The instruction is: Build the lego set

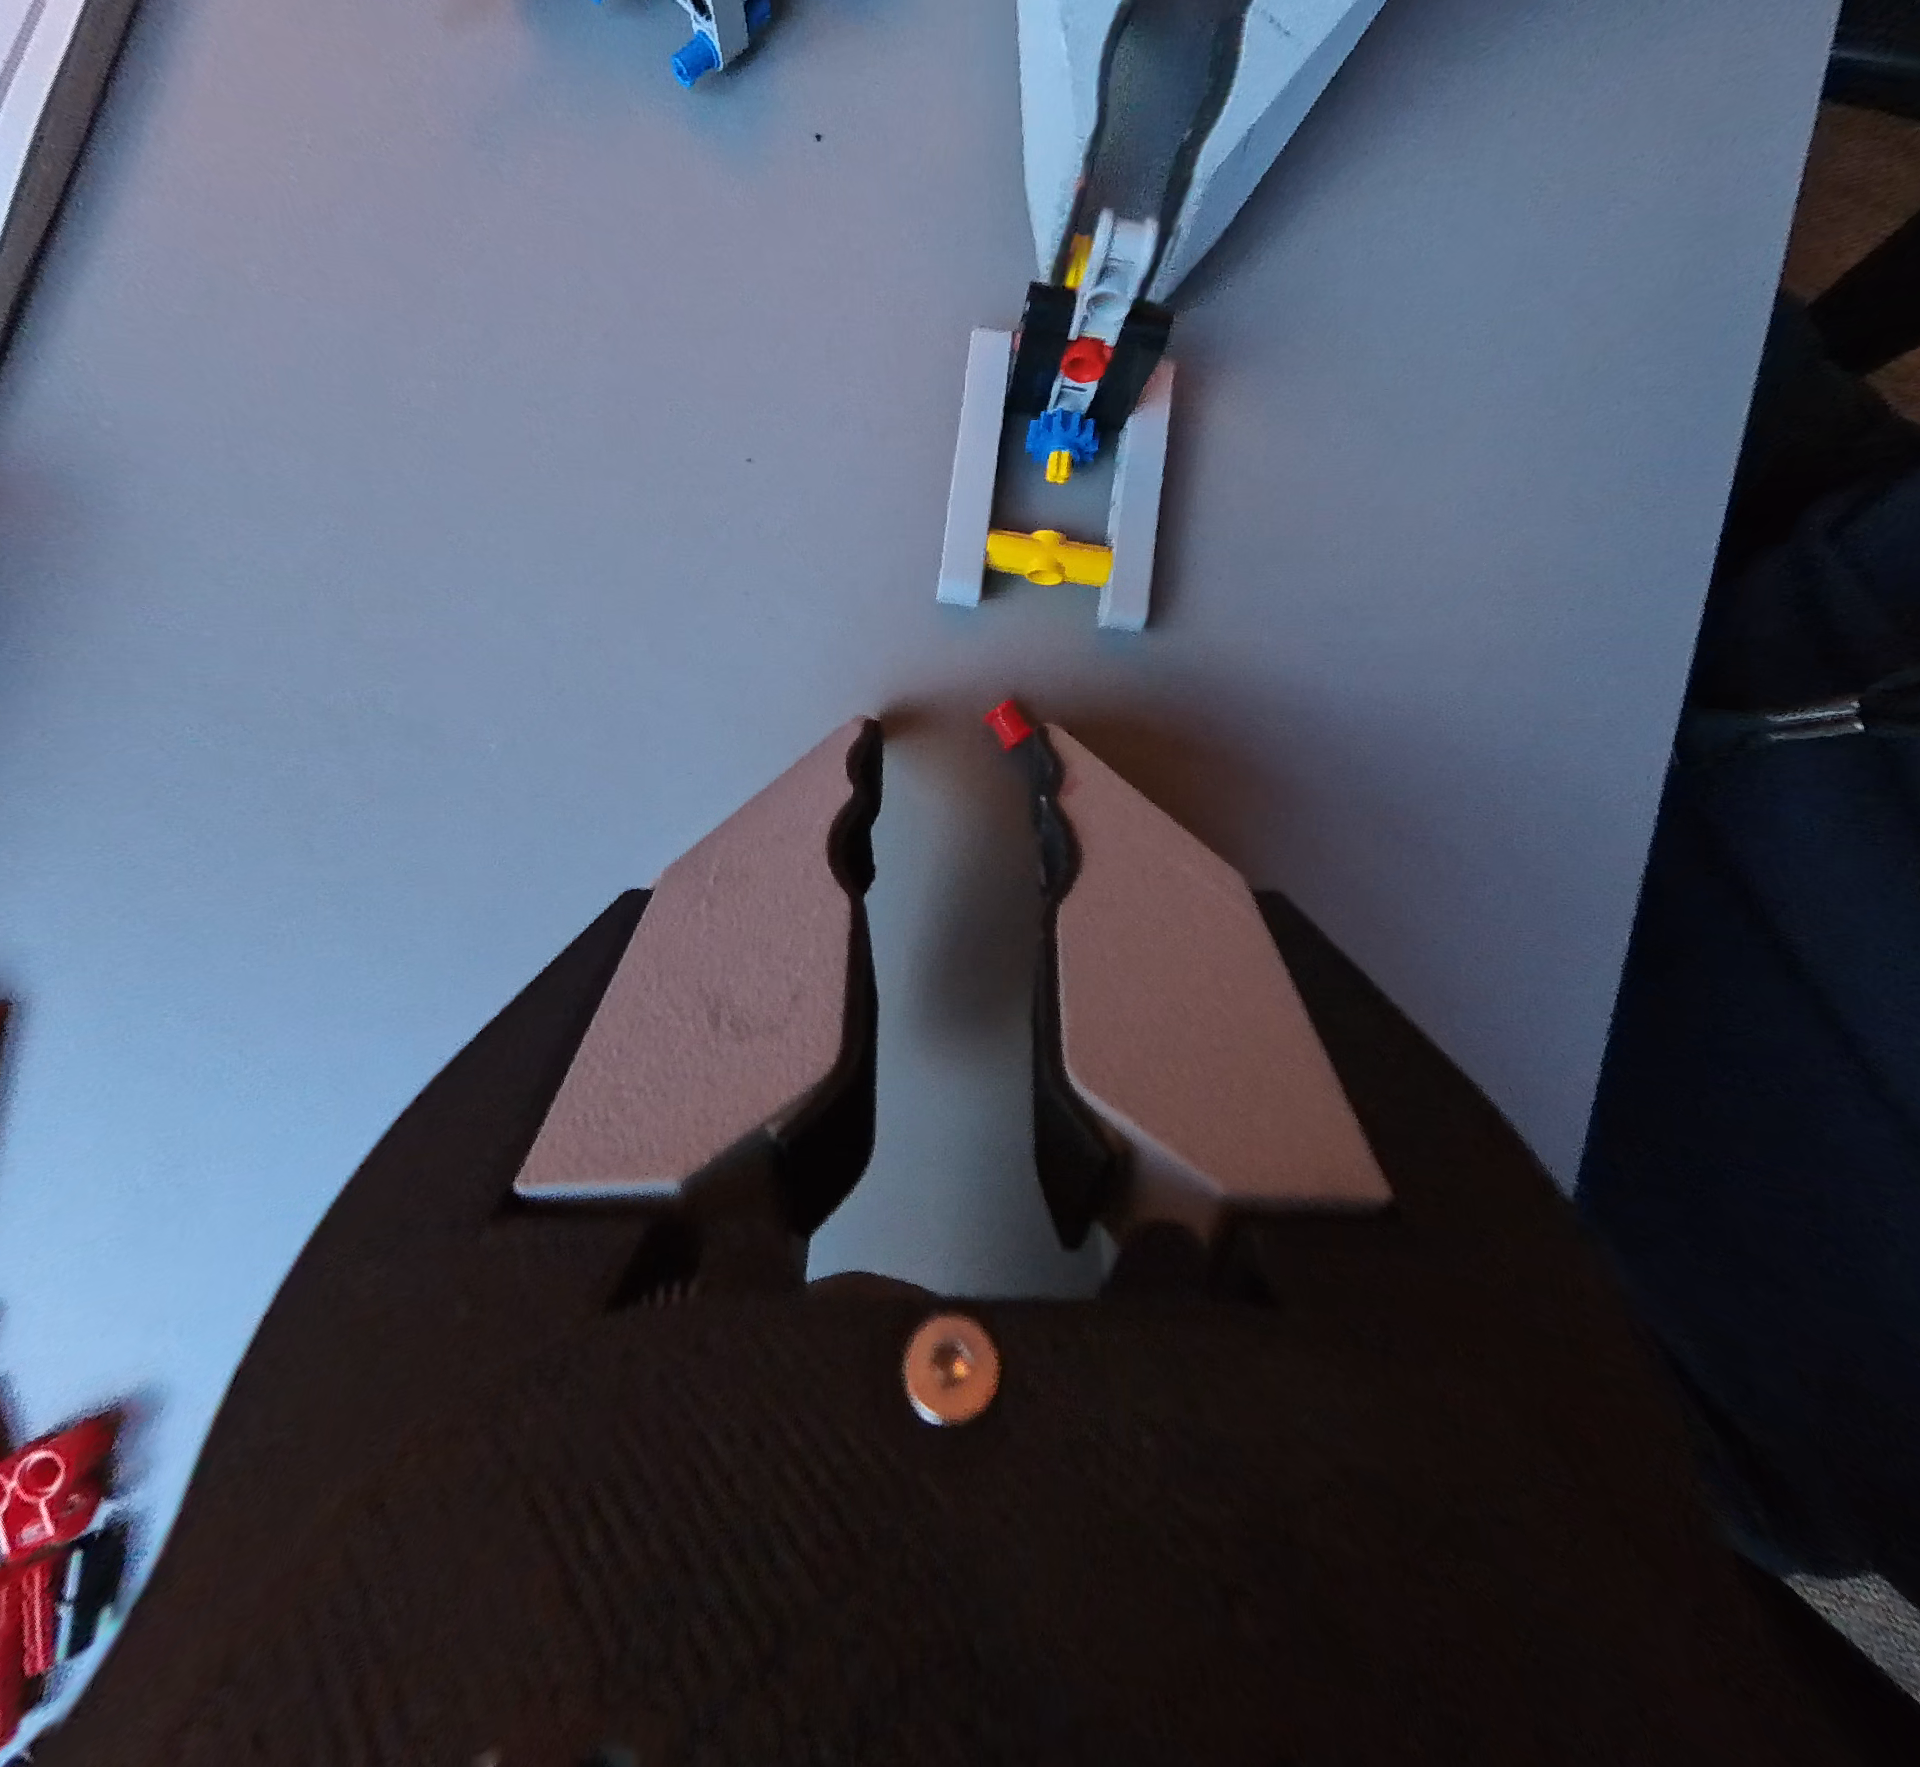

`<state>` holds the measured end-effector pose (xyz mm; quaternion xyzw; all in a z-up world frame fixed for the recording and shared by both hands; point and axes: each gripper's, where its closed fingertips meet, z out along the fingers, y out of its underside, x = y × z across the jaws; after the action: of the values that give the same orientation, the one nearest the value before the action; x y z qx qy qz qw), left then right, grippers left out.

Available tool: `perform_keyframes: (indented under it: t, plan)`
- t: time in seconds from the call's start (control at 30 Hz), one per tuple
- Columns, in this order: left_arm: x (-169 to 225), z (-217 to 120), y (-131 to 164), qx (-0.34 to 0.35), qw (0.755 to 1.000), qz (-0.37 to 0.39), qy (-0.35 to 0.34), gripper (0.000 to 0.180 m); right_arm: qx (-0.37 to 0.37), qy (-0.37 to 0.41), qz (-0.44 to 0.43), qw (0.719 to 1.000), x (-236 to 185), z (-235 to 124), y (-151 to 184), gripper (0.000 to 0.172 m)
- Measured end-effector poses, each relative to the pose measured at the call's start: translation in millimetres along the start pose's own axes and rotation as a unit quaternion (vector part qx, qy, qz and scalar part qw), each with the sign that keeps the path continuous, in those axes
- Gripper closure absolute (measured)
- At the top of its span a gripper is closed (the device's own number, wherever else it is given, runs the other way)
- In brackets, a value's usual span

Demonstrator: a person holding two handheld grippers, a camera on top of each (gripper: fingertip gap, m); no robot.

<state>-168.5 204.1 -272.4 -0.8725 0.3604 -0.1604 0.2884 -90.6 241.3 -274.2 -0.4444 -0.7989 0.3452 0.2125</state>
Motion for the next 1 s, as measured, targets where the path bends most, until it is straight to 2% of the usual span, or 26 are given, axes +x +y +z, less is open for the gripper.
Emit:
perform_keyframes:
  t: [0.33,0.53,0.67,0.8,0.9,1.0]
  plan:
    - [7,-11,0,0.019,0.999,-0.027,0.004,0.155,0.006,0.012,0.007,1.0,5,-3,-1,0.151]
    - [17,-2,-18,0.028,1.0,0.0,0.001,0.14,0.008,0.019,0.003,1.0,4,2,-6,0.14]
    - [7,11,-21,0.009,1.0,-0.001,-0.016,0.112,0.0,0.03,-0.009,1.0,5,2,-5,0.143]
    - [13,22,-24,0.003,1.0,0.015,0.002,0.118,0.002,0.03,-0.004,1.0,7,-2,-3,0.15]
    - [14,26,-27,0.005,0.999,0.037,-0.003,0.133,-0.003,0.025,-0.004,1.0,5,0,-1,0.153]
    - [15,27,-29,0.005,0.999,0.047,0.001,0.14,-0.005,0.021,-0.009,1.0,3,1,-1,0.167]
